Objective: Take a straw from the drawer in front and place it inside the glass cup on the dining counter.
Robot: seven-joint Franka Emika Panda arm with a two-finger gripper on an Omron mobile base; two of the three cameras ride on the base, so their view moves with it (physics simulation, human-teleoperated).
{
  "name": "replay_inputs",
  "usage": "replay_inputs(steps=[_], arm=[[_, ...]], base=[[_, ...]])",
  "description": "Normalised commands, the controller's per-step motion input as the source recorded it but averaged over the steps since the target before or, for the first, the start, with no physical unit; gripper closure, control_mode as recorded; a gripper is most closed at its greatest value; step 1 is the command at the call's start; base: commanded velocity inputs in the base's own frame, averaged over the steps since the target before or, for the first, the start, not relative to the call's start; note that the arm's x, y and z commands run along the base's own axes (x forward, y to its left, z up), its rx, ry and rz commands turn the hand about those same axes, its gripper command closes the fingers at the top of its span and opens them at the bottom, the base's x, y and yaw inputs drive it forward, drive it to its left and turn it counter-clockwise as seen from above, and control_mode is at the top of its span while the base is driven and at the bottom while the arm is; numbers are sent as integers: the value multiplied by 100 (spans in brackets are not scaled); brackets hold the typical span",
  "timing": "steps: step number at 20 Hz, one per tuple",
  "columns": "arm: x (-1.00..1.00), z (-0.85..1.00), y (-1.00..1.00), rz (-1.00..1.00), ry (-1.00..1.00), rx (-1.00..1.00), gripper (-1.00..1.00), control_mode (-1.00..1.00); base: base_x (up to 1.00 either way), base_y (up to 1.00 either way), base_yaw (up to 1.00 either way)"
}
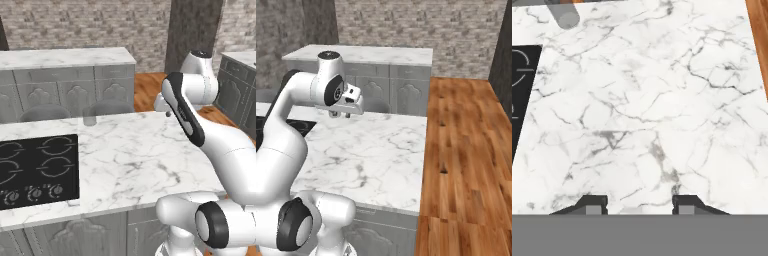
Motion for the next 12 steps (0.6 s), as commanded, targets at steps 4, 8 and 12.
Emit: replay_inputs(steps=[4, 8, 12], arm=[[-37, -3, 0, 0, -6, 0, -100, -100], [-61, -42, -16, -2, -10, 0, -100, -100], [-19, -53, -19, -4, 0, 0, -100, -100]], base=[[0, 0, 0], [0, 0, 0], [0, 0, 0]])
